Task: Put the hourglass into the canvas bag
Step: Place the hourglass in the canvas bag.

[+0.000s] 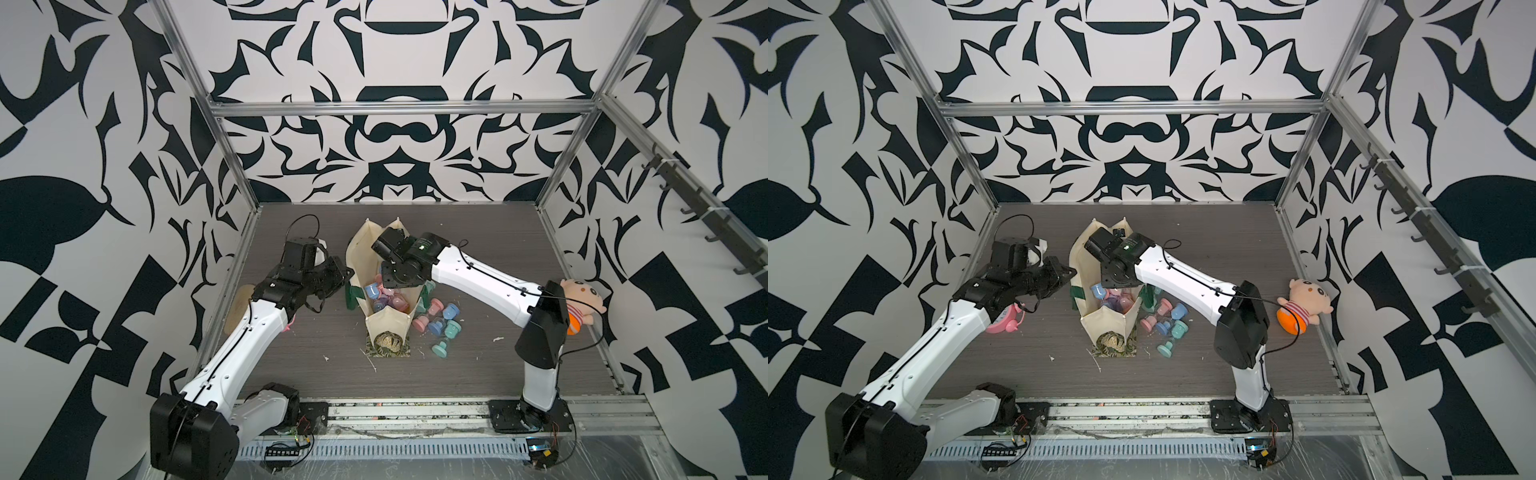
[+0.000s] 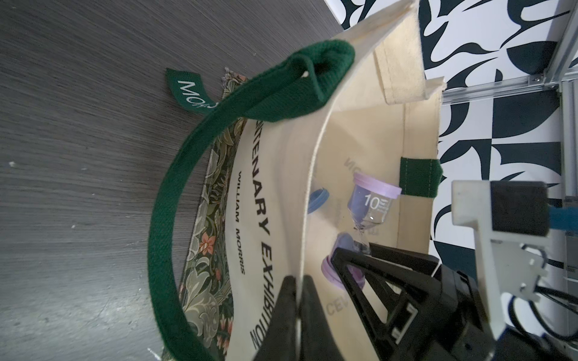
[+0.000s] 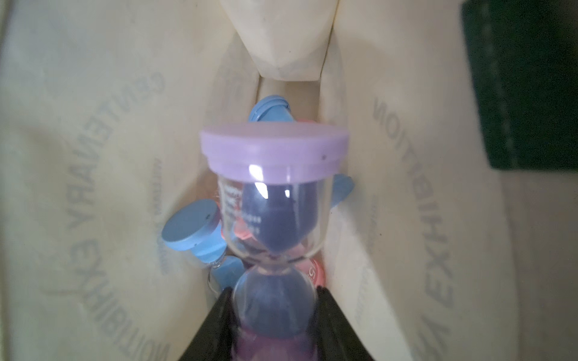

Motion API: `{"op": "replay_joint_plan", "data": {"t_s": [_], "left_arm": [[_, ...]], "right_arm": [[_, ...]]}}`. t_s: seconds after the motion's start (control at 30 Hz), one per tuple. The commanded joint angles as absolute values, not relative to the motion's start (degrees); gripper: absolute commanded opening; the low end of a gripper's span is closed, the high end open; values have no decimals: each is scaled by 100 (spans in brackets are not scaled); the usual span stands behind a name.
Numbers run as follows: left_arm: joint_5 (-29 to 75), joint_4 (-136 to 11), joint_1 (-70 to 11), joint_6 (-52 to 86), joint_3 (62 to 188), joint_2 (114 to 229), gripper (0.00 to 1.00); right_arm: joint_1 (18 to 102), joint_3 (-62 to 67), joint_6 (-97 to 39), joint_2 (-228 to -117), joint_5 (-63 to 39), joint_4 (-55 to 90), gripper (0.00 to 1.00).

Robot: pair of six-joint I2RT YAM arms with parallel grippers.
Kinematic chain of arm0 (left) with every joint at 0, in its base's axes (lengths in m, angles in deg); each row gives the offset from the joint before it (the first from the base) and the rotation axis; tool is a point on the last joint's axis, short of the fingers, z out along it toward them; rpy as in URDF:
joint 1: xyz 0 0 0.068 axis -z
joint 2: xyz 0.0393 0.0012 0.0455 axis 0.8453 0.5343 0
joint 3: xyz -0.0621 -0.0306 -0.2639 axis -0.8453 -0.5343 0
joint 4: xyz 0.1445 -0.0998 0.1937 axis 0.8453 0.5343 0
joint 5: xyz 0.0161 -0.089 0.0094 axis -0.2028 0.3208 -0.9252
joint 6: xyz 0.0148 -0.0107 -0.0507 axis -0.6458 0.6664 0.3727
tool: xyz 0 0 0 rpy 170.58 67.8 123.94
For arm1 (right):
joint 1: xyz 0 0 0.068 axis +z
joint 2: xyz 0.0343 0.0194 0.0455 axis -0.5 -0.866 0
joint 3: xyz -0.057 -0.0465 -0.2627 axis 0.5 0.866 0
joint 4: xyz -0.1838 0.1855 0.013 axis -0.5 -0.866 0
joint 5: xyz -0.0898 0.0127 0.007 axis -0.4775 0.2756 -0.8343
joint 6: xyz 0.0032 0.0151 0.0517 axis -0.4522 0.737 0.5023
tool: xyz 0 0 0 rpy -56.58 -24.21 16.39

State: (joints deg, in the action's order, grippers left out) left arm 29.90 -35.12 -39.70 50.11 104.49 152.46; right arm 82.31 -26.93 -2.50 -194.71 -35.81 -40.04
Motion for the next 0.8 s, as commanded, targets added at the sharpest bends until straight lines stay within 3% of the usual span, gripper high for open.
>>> {"op": "replay_joint_plan", "data": {"t_s": [0.0,0.07,0.27,0.77], "left_arm": [[3037,-3354,-3994,4873,10630,15271,7],[3040,-3344,-3995,4862,10640,15270,6],[3040,-3336,-3995,4835,10632,15243,2],[3054,-3314,-3992,4811,10626,15317,2]], "right_arm": [[8194,-3040,-118,-19522,-3770,-4250,10],[8168,-3143,-103,-19639,-3770,-4317,23],[8155,-3436,-122,-19826,-4007,-4634,40],[8376,-3739,-419,-19204,-4027,-4474,52]]}}
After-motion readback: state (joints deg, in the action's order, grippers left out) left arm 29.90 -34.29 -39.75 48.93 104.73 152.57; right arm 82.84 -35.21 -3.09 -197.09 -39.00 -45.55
